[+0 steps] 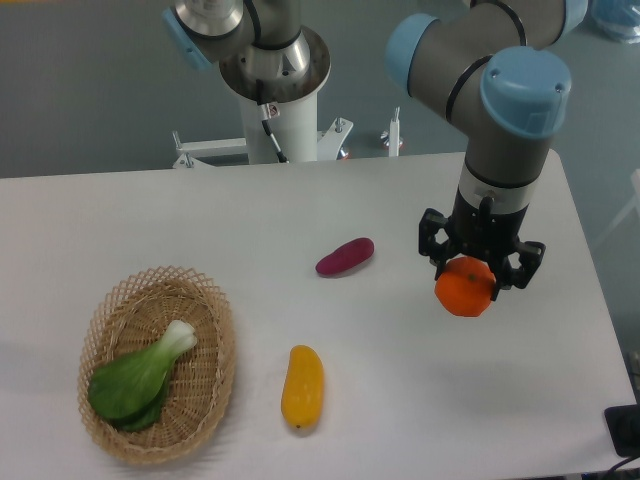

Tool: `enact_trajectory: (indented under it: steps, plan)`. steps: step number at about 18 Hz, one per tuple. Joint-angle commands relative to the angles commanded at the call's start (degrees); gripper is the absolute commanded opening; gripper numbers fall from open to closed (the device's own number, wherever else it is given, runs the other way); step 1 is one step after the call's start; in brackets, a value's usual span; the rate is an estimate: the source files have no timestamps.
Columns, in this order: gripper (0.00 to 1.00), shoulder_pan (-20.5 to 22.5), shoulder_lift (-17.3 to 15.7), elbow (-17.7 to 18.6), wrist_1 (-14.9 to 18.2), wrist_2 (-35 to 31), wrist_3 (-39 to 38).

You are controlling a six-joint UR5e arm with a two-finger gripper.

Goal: Place the orange on the table
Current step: 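Carry the held orange down toward the table beside the yellow mango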

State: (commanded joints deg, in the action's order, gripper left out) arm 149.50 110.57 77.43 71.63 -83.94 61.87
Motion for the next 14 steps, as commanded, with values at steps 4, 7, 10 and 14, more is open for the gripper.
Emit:
enact_trajectory:
  steps: [4,7,10,14]
  plan:
    - [0.69,-0.09,0.00,0.70,-0.35,0.00,-0.09]
    - [0.68,-0.26,0.00,2.19,-2.01,-0.09,-0.53]
    - [0.68,-0.53,0.09,5.44,-7.45,-0.09,-0.88]
    - [0.68,-2.02,1.66,8.26,-13.97,-0.61,-6.31]
